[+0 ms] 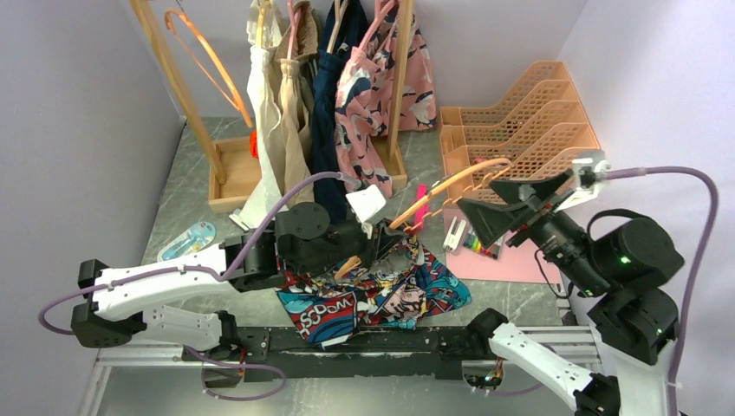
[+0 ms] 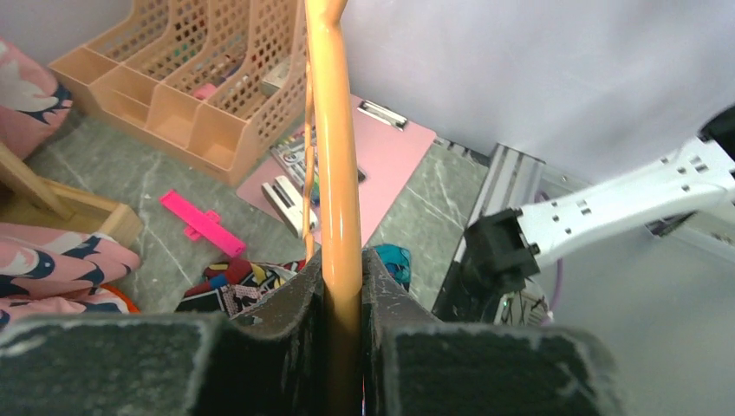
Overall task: Place the shorts on the hanger
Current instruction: Adjust the hanger.
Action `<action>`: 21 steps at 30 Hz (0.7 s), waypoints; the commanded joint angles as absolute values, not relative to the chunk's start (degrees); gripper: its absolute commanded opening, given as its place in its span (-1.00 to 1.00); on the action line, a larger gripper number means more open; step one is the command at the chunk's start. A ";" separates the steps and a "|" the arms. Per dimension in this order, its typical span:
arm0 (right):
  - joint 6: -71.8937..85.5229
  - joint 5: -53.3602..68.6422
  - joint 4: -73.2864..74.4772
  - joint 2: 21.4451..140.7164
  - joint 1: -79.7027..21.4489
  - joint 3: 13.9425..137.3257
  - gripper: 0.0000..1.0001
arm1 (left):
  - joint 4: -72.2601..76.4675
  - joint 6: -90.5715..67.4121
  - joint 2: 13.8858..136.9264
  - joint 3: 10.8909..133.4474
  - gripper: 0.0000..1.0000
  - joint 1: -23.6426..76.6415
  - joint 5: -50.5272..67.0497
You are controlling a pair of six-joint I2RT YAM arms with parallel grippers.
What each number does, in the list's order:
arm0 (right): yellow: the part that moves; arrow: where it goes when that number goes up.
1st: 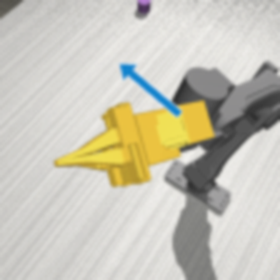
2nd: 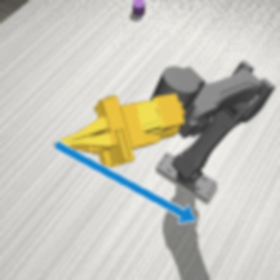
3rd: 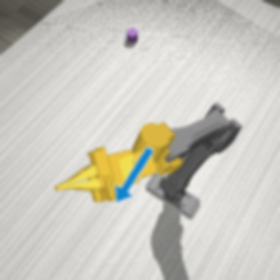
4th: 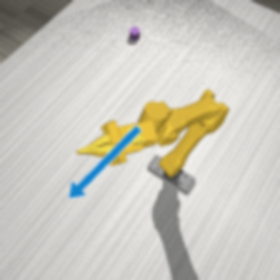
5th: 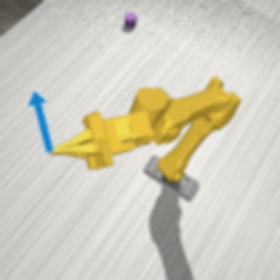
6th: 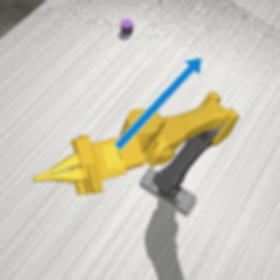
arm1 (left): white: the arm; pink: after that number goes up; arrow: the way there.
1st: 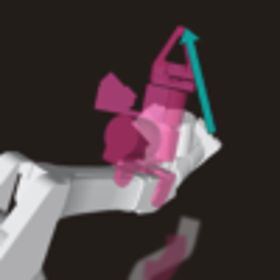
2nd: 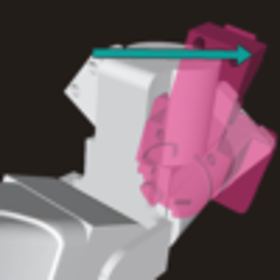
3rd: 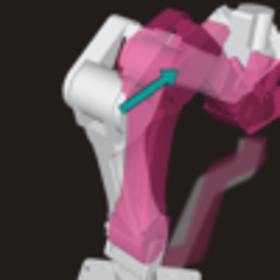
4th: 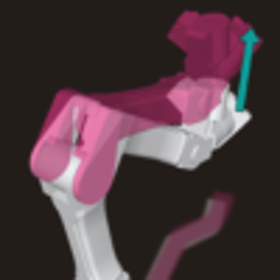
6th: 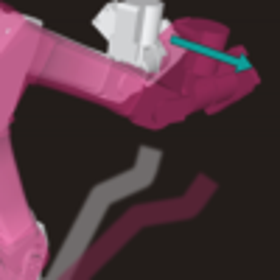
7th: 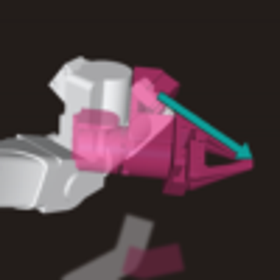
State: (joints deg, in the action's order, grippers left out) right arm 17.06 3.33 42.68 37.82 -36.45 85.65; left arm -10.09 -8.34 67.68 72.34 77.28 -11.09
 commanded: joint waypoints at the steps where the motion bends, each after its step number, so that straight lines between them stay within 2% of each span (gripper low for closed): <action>1: 19.54 -7.10 46.88 36.61 -36.48 88.53 0.86 | -0.09 -7.69 66.84 74.78 -0.86 77.26 -18.40; 9: 24.96 -0.95 49.16 40.98 -36.52 87.48 0.75 | 16.53 -6.35 70.81 73.90 -0.86 77.25 -26.09; 21: 29.19 -3.33 34.50 40.85 -36.50 79.25 0.73 | 28.13 -6.61 81.58 78.30 -0.86 77.25 -32.53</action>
